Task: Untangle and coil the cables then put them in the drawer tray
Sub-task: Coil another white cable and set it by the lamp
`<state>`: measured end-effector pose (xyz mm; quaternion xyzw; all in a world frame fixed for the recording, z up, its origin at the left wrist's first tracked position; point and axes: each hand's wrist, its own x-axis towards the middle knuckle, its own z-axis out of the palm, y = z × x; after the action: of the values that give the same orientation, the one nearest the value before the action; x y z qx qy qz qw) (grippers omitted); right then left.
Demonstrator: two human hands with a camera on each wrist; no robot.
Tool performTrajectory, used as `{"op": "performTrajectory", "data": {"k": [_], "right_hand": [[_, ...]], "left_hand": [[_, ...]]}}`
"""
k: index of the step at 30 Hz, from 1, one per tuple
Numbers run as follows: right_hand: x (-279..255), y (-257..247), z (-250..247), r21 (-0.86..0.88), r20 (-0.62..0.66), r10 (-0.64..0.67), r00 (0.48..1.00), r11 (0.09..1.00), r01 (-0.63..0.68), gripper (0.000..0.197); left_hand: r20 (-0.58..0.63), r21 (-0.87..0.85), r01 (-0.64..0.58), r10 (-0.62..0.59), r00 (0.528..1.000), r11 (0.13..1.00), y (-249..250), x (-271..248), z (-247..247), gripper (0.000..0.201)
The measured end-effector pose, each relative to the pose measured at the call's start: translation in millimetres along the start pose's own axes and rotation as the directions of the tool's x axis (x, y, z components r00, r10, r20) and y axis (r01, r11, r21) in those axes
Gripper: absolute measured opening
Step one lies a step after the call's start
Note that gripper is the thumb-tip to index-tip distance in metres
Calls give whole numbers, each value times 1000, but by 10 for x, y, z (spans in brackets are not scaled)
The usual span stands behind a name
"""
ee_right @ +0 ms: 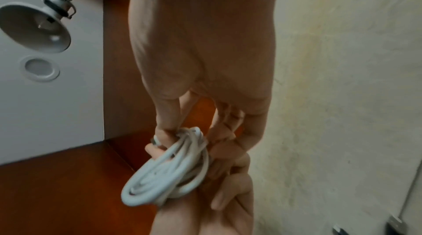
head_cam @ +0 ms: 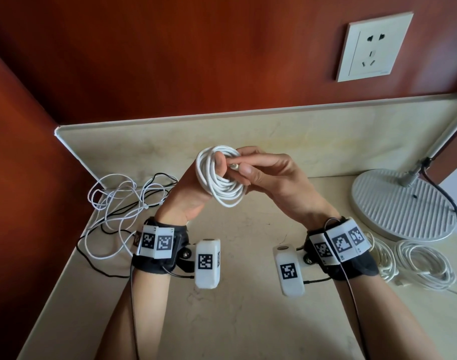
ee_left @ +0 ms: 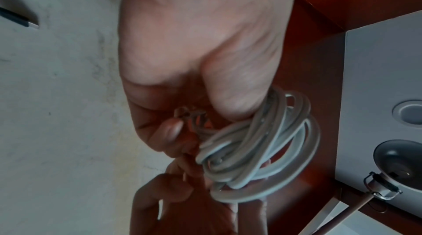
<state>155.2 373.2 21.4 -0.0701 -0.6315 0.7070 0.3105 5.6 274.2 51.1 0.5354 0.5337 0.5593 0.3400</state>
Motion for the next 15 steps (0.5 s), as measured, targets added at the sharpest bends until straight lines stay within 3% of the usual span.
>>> {"op": "performTrajectory", "data": {"k": [5, 10, 12, 15], "right_hand": [[-45, -103, -12, 20, 6, 81, 997, 996, -82, 26], [-42, -173, 57, 12, -46, 110, 993, 994, -109, 34], [-32, -187, 60, 17, -41, 152, 988, 988, -151, 38], [-52, -196, 35, -101, -19, 190, 982, 976, -191, 28]], "left_hand": [[83, -1, -9, 9, 997, 1000, -10, -3, -5, 54], [54, -3, -49, 49, 997, 999, -75, 17, -47, 51], [71, 29, -49, 46, 996, 998, -104, 8, -69, 55], [151, 48, 12, -19, 988, 999, -107, -14, -101, 68]]}}
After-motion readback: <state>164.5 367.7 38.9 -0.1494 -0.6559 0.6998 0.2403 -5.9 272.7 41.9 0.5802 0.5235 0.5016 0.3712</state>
